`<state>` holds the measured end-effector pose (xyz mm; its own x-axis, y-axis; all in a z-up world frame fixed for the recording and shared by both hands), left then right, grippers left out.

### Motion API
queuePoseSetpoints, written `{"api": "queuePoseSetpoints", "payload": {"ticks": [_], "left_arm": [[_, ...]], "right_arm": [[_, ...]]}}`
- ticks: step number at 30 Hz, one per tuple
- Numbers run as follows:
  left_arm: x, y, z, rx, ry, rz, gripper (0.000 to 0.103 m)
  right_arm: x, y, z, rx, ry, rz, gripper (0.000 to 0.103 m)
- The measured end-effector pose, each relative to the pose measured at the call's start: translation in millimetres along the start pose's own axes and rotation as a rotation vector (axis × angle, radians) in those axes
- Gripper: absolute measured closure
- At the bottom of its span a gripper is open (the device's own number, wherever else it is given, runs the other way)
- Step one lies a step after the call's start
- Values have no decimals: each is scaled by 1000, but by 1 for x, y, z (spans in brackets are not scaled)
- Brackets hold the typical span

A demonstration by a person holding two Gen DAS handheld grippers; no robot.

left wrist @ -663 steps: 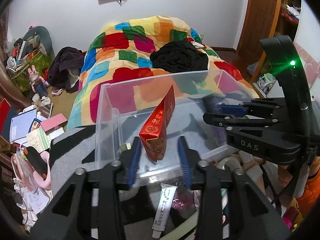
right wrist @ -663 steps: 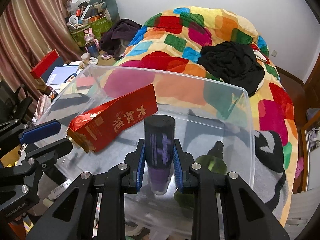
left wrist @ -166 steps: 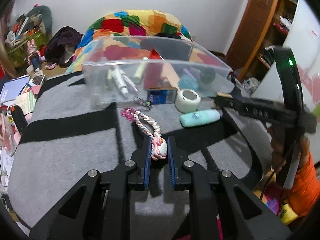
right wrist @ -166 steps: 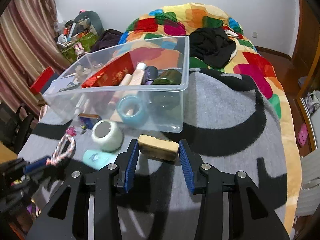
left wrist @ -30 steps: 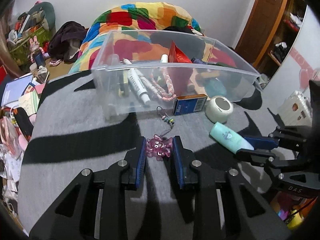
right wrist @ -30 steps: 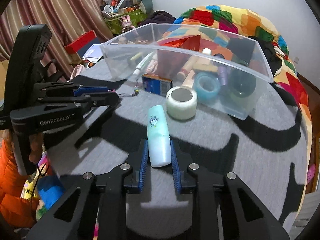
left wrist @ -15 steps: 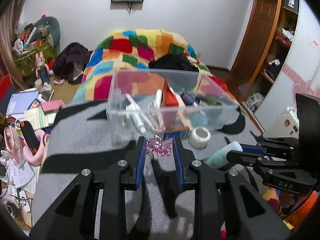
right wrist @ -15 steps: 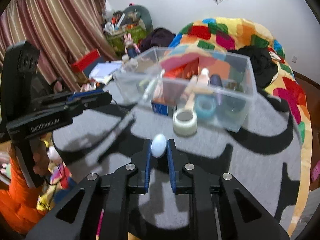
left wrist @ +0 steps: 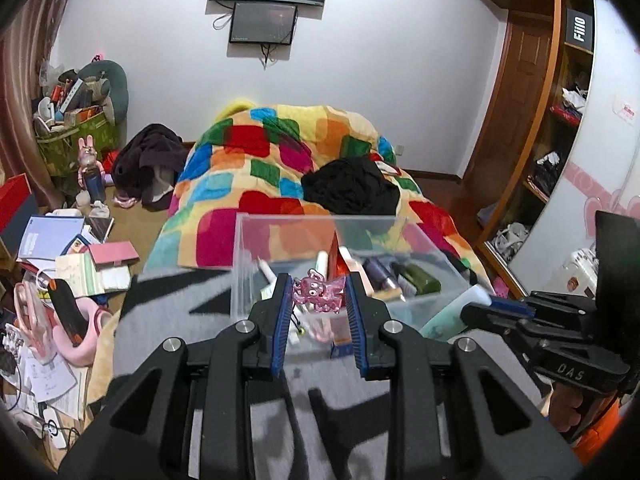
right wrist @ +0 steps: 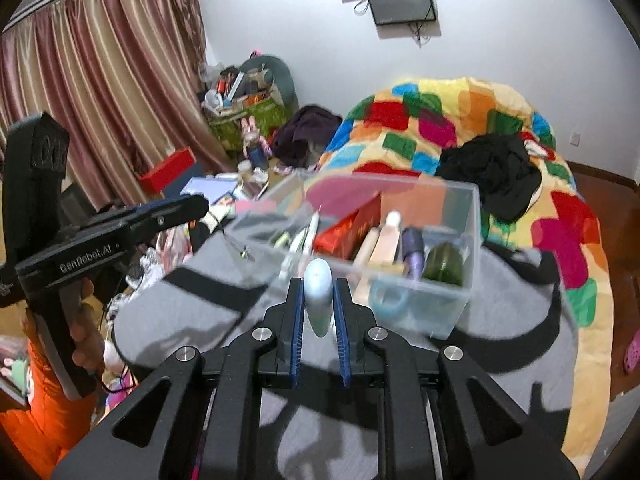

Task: Organize objects
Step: 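Drop the pink charm into the bin with the left tool while the right tool places the mint bottle there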

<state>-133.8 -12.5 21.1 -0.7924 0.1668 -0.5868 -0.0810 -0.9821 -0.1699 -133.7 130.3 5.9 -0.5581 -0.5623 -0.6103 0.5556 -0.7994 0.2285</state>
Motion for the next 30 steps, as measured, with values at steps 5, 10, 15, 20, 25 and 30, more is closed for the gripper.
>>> {"api": "queuePoseSetpoints", "payload": {"ticks": [5, 10, 15, 20, 25, 30], "left_arm": [[-1, 10, 20, -39, -33, -10, 76], [7, 22, 33, -68, -40, -9, 76], [36, 33, 23, -89, 19, 10, 76], [70, 37, 2, -93, 109, 33, 76], [88, 33, -14, -74, 170, 35, 76], [83, 25, -15, -62, 165, 19, 76]], "right_arm": [[5, -10, 23, 13, -28, -29, 90], [19, -22, 34, 22, -22, -73, 90], [43, -30, 31, 56, 31, -50, 90], [67, -34, 23, 79, 97, -19, 90], [74, -47, 14, 98, 136, -59, 89], [65, -55, 13, 89, 128, -84, 83]]}}
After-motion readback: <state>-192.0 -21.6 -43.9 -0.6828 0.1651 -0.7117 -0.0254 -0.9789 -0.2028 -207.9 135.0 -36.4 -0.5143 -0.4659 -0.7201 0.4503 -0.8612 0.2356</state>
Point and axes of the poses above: each gripper's, at about its wrist camera, not at the fingertips, and x roughly the way its jaws point, y to its left, z to its top, the point moved 7 cm from there along x, roughly the way its jaws point, and after that the axes turned 2 degrees about -z, right-handed, at the moved point
